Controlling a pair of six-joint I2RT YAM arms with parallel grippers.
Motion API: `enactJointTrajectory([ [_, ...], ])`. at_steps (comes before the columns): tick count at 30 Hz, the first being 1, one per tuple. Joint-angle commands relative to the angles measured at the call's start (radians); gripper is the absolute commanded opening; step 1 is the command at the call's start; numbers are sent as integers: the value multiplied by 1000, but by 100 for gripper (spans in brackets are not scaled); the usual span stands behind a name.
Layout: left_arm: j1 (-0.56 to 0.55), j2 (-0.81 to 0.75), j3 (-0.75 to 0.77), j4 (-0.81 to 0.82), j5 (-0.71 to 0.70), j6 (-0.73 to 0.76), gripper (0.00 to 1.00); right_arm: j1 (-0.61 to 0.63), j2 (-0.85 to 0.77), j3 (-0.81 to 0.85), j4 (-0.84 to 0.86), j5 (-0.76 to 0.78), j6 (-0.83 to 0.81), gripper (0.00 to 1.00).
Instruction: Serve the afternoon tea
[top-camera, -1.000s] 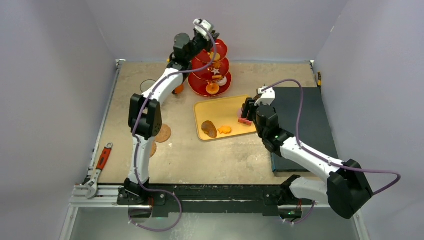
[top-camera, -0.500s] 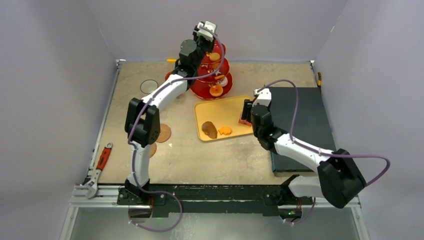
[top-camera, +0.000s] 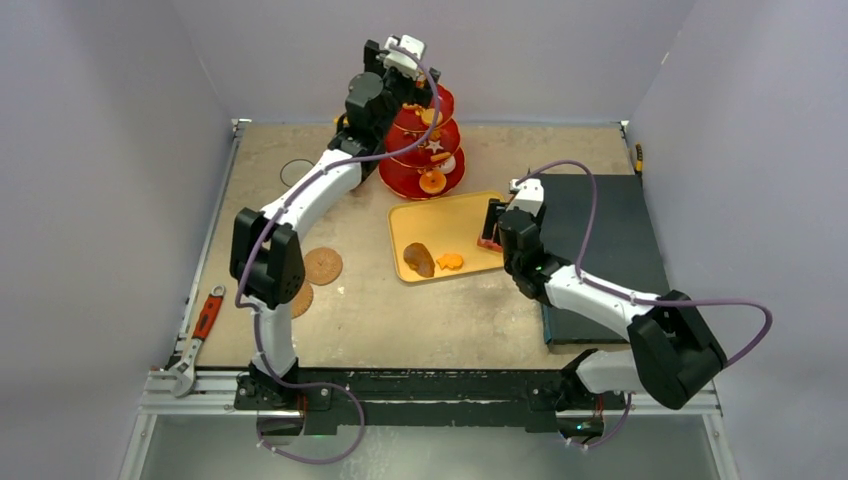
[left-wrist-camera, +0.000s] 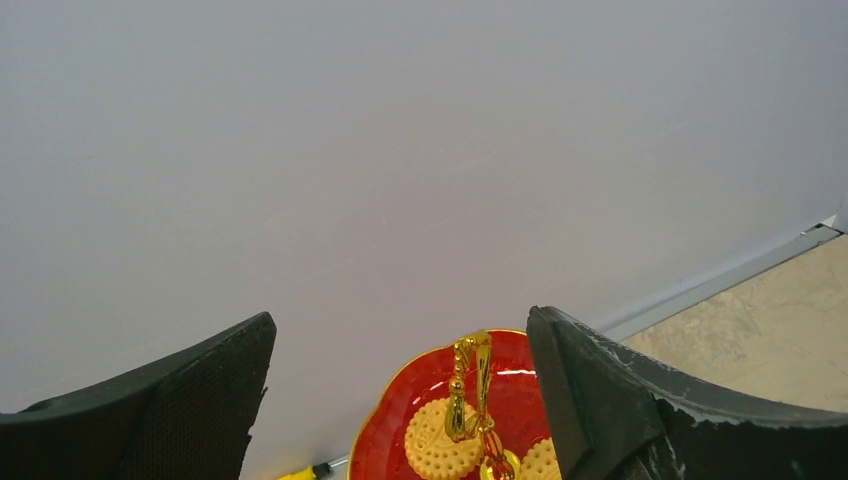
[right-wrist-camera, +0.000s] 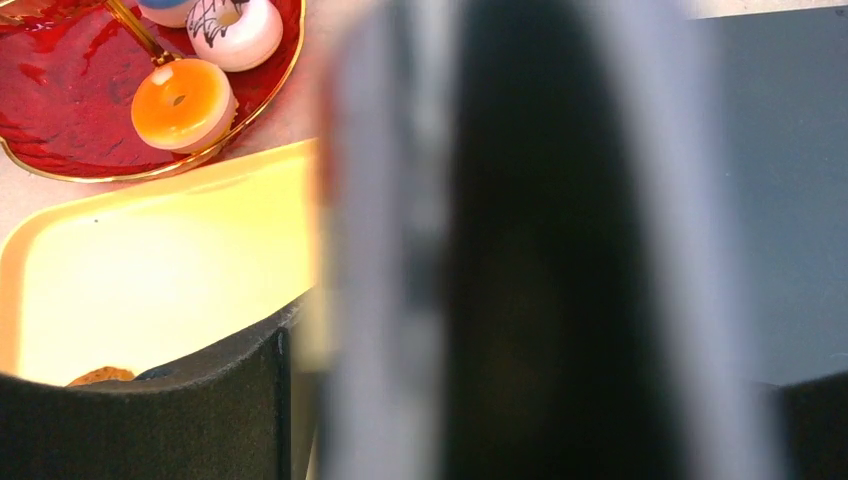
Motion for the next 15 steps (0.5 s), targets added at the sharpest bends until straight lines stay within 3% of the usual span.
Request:
enactJointTrajectory([
  [1, 20, -87, 60, -138, 36, -6, 98, -5, 18, 13, 23, -3, 32, 70],
  [8, 82, -104, 178, -380, 22, -37, 99, -5, 58, -14, 143, -96, 38, 67],
  [11, 111, -143, 178, -468, 31, -46, 99, -5, 62, -7, 163, -99, 35, 60],
  [15, 138, -233, 95, -465, 41, -27, 99, -5, 29, -1, 173, -112, 20, 50],
])
